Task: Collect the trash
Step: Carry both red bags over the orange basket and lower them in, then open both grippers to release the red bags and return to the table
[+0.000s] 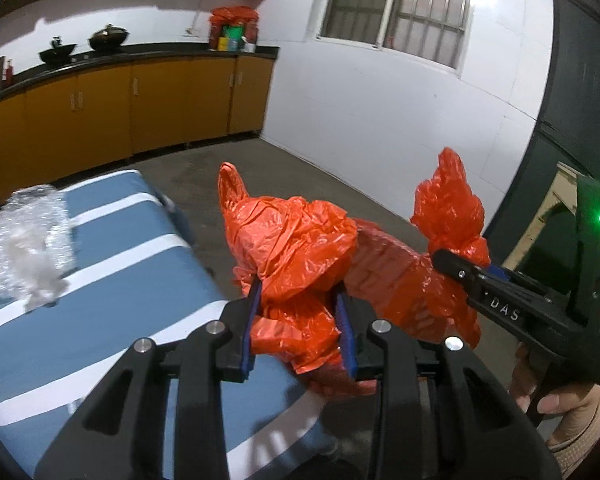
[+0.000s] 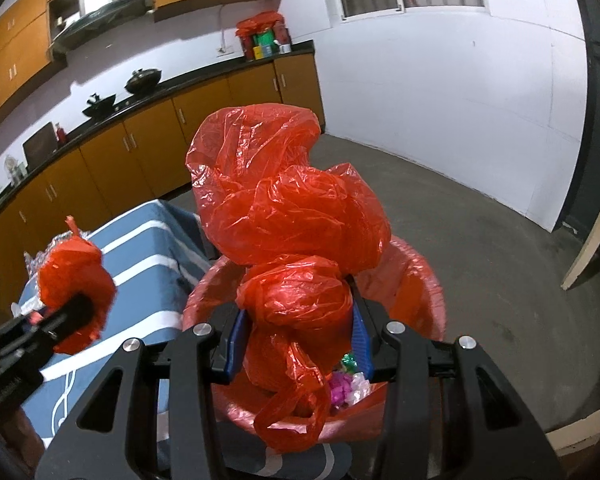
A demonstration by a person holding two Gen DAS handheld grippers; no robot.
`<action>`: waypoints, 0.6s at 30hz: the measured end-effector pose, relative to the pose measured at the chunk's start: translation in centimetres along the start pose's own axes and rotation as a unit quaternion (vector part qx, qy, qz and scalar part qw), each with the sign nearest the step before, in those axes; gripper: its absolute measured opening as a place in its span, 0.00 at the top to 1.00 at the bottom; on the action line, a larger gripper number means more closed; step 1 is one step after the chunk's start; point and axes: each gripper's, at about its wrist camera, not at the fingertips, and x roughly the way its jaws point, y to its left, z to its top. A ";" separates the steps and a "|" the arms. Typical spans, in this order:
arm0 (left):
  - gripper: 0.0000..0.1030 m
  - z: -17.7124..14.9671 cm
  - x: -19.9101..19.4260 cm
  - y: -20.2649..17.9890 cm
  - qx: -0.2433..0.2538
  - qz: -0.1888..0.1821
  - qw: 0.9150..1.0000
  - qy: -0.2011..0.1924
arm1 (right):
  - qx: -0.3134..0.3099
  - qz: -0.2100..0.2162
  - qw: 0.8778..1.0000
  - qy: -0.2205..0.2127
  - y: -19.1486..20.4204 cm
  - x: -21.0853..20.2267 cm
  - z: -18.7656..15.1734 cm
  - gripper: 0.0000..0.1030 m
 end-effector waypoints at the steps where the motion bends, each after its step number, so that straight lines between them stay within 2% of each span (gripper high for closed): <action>1: 0.68 0.2 0.6 -0.3 0.003 -0.004 1.000 0.005 | 0.002 0.000 1.000 0.000 -0.2 0.1 0.1 0.58; 11: 0.67 1.2 5.8 -2.4 0.023 -0.031 0.999 0.034 | 0.024 -0.001 1.000 -0.001 -2.2 1.1 1.2 0.58; 15: 0.60 1.2 6.9 -2.6 0.028 -0.033 0.998 0.038 | 0.027 0.008 1.000 -0.002 -2.3 1.4 1.3 0.56; 18: 0.53 1.0 7.6 -2.7 0.029 -0.027 0.998 0.040 | 0.032 0.012 0.999 -0.004 -2.6 1.5 1.3 0.49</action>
